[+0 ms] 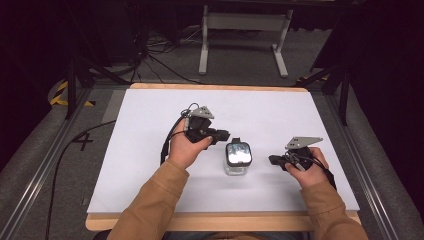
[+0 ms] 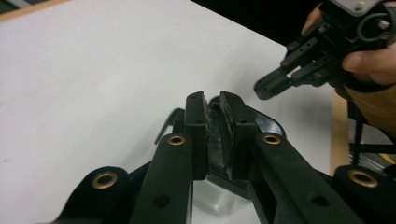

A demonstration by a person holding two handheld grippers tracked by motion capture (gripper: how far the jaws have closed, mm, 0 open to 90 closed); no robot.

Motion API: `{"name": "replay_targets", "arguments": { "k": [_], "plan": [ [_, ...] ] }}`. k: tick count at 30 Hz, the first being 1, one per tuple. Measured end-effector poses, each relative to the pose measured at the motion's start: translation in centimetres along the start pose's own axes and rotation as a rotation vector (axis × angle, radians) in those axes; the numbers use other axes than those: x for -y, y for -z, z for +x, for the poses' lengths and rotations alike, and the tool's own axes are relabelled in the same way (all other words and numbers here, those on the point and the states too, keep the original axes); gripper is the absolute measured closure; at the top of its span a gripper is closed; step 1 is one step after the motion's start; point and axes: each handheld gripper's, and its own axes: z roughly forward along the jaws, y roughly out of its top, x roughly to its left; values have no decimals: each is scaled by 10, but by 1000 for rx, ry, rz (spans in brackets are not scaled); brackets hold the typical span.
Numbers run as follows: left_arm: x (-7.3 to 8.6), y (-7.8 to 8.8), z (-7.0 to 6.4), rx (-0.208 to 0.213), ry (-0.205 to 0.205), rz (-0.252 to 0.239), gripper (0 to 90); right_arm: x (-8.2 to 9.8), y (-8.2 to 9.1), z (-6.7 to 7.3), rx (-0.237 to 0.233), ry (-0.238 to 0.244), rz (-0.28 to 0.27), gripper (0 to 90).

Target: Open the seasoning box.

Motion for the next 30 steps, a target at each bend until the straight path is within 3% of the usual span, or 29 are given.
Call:
{"name": "replay_targets", "arguments": {
  "k": [7, 12, 18, 30],
  "plan": [
    [-4, -22, 8, 2, 15, 7, 844, 1, 1, -1, -3, -1, -9, 887],
    [-3, -33, 16, 9, 59, -3, 864, 0, 2, -2, -5, -3, -12, 883],
    [-1, -42, 16, 15, 51, 37, 879, 1, 1, -2, -1, 1, -10, 883],
    [-1, -48, 16, 17, 58, 51, 897, 0, 1, -1, 0, 4, -9, 883]
  ]
}}
